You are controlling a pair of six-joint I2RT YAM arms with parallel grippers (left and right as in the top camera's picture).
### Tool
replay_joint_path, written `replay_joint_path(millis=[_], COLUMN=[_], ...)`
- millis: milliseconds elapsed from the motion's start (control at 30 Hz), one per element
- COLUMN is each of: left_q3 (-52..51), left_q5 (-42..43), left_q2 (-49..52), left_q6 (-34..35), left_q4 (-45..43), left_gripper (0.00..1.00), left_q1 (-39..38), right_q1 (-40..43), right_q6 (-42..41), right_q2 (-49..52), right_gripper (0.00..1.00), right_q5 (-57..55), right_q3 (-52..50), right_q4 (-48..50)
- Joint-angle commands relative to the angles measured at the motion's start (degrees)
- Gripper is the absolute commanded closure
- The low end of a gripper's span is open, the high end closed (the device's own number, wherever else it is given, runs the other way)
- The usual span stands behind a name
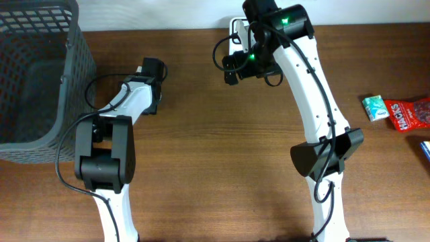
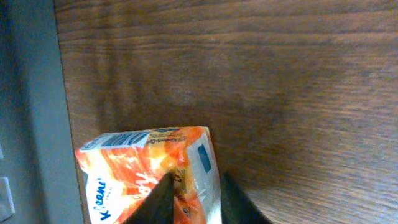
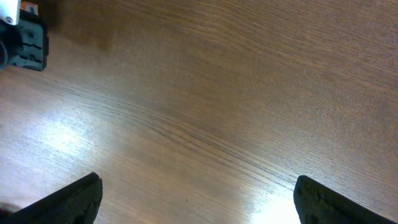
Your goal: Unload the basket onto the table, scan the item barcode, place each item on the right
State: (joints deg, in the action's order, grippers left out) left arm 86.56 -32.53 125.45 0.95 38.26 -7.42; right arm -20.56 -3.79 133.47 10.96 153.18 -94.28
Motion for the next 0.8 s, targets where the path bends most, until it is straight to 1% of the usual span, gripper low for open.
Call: replay_joint_path(millis=[0,200,267,333,400,467,533,567,667,700,733,767], left_q3=[-2.4,-1.4,1.1,2.8,4.5,5.9,6.9,7.0,7.1,7.2,7.4,7.8], left_q5=[4.4,5.2,9.6,14.0,22.3,34.0,45.7,48.3,57.6,59.5,60.2,59.6], left_q2=[1.0,0.8,0.7,0.7,0.7,0.7,0.7,0.7,0.7,0.7,0.7,0.7], left_q6=[0.1,0.1,2.3,5.1,7.0,7.0,7.0,7.0,7.2,7.2,7.2,7.1], left_q4=[1.6,1.8,3.4,4.2,4.6,5.7,7.2,7.5,8.9,9.3,9.6,10.4], left_gripper=[1.0,1.0,1.0,1.0,1.0,0.99,0.96,0.91,0.88,0.85,0.73,0.41], left_q1=[-0.4,-5.9,-9.6,-11.5,-12.7,-13.1,-13.2,-13.2,-13.2,-13.2,-13.2,-13.0], right_q1=[0.0,0.0,0.0,0.0,0.0,0.0,0.0,0.0,0.0,0.0,0.0,0.0], right_q6=[0.6,0.6,0.6,0.6,0.6,0.6,0.6,0.6,0.6,0.6,0.6,0.6], right_q2=[0.2,0.2,0.2,0.2,0.2,0.2,0.2,0.2,0.2,0.2,0.2,0.2], right_gripper=[0.02,0.02,0.01,0.02,0.02,0.01,0.02,0.02,0.02,0.02,0.02,0.02], right_q5=[-0.7,-0.7,-0.7,-0.7,-0.7,-0.7,-0.7,-0.7,-0.7,-0.7,-0.7,-0.7], right_q3=[-0.3,-0.3,-0.3,-0.3,-0.3,-0.3,-0.3,-0.3,-0.3,-0.3,-0.3,-0.3], right_q4=[0.1,0.1,0.1,0.1,0.1,0.1,0.1,0.1,0.1,0.1,0.1,0.1])
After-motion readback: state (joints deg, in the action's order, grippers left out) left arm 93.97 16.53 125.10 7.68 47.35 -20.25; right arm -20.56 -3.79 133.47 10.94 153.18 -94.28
